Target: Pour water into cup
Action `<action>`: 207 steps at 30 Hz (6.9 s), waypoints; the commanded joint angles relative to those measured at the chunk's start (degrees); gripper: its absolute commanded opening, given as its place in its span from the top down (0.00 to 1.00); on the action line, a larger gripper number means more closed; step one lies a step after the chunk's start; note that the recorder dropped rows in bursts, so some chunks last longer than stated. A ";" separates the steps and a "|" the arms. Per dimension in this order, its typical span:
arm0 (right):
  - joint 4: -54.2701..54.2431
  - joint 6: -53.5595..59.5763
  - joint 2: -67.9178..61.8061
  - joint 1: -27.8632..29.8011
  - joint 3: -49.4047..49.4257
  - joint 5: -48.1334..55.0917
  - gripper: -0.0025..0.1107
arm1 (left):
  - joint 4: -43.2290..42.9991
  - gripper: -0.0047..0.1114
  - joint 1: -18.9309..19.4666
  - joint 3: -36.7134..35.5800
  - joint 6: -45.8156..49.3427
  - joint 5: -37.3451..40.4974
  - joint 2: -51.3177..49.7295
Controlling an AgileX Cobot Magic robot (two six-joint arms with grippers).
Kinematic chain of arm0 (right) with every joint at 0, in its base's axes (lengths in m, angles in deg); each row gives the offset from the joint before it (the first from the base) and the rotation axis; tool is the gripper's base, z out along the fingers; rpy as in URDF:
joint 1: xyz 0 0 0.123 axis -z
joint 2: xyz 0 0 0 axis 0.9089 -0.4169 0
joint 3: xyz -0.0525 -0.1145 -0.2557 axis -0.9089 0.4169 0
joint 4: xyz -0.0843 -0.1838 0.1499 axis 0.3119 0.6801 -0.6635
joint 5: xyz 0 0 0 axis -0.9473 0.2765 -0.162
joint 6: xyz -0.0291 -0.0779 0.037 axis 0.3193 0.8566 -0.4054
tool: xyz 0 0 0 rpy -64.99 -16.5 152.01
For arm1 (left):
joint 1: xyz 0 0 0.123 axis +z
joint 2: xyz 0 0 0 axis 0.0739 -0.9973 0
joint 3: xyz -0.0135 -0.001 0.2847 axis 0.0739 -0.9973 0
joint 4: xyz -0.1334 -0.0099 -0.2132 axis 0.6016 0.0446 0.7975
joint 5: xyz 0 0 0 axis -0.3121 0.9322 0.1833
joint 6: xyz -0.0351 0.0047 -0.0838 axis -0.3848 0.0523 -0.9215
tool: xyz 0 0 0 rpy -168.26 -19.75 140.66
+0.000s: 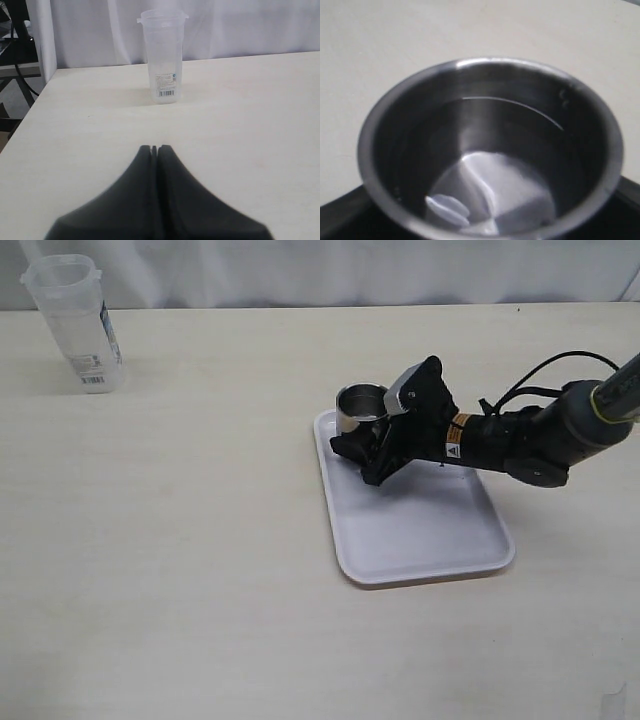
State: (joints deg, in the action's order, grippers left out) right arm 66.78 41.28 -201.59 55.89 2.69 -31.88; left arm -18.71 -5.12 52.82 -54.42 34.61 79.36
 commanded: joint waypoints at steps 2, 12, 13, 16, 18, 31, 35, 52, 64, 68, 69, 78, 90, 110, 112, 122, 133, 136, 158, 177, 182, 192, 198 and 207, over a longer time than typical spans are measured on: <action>-1.14 0.25 -0.25 0.27 -0.11 -1.20 0.94 | 0.14 0.96 -0.47 -0.21 -0.34 -0.61 0.13; -2.43 0.25 -0.25 0.27 -0.11 -1.20 0.52 | 0.14 0.96 -0.47 -0.21 -0.34 -0.61 0.13; -2.59 0.25 -0.25 0.27 -0.11 -1.20 0.45 | 0.14 0.96 -0.47 -0.21 -0.34 -0.61 0.13; -3.03 0.25 -0.25 0.27 -0.11 -1.20 0.27 | 0.14 0.96 -0.47 -0.21 -0.34 -0.61 0.13; -3.50 0.25 -0.25 0.27 -0.11 -1.20 0.22 | 0.14 0.96 -0.47 -0.21 -0.34 -0.61 0.13; -3.65 0.25 1.40 0.27 -0.11 -1.20 0.20 | 0.14 0.96 -0.47 -0.21 -0.34 -0.61 0.13; -3.65 0.25 2.98 0.27 -0.11 -1.20 0.20 | 0.14 0.96 -0.47 -0.21 -0.34 -0.61 0.13; -3.65 -3.60 9.63 0.27 -0.01 -1.33 0.20 | 0.14 0.96 -0.47 -0.21 -0.34 -0.61 0.13; -3.52 -10.55 18.34 0.27 -0.01 -0.83 0.27 | 0.14 0.96 -0.47 -0.21 -0.34 -0.61 0.13; -0.61 -12.75 21.78 0.27 -0.01 -0.83 0.50 | 0.14 0.96 -0.47 -0.21 -0.34 -0.61 0.13; 0.59 -13.97 22.67 0.27 -0.01 -0.83 0.56 | 0.14 0.96 -0.47 -0.21 -0.34 -0.61 0.13; 9.81 -16.70 29.80 0.27 -0.01 -0.83 0.94 | 0.14 0.96 -0.47 -0.21 -0.34 -0.61 0.13; 9.65 -22.84 40.63 0.27 1.48 5.69 0.94 | 0.14 0.96 -0.47 -0.21 -0.34 -0.61 0.13; 3.44 -22.38 77.65 0.27 19.73 20.40 0.94 | 0.14 0.96 -0.47 -0.21 -0.34 -0.72 0.13; 3.44 -22.38 81.23 0.27 22.32 20.40 0.94 | 0.14 0.96 -0.47 -0.21 -0.34 -0.72 0.13; 1.89 -22.93 93.81 0.27 33.67 20.44 0.94 | 0.14 0.96 -0.47 -0.21 -0.34 -0.72 0.13; 1.44 -24.49 101.53 0.27 40.23 20.44 0.94 | 0.14 0.96 -0.47 -0.21 -0.34 -0.61 0.13; 2.14 -27.15 105.22 0.27 40.95 20.44 0.94 | 0.14 0.96 -0.47 -0.21 -0.34 -0.61 0.13; 6.39 -38.84 130.04 0.04 43.51 19.69 0.94 | 0.14 0.96 -0.47 -0.21 -0.34 -0.72 0.13; 3.08 -33.52 130.04 0.04 45.42 20.87 0.94 | 0.14 0.96 -0.47 -0.21 -0.34 -0.61 0.13; -18.64 -14.41 130.04 0.04 50.67 22.91 0.94 | 0.14 0.96 -0.47 -0.21 -0.34 -0.61 0.13; -51.35 17.67 130.04 0.04 59.19 31.56 0.94 | 0.14 0.96 -0.47 -0.21 -0.34 -0.61 0.13; -54.27 22.79 130.04 0.04 59.19 43.17 0.94 | 0.14 0.96 -0.47 -0.21 -0.34 -0.61 0.13; -53.80 22.06 130.04 1.94 59.19 53.74 0.94 | 0.14 0.96 -0.47 -0.21 -0.34 -0.61 0.13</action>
State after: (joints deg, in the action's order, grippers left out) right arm 12.50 63.09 -71.82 56.45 61.67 20.09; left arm -18.71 -5.12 52.82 -54.42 34.72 79.36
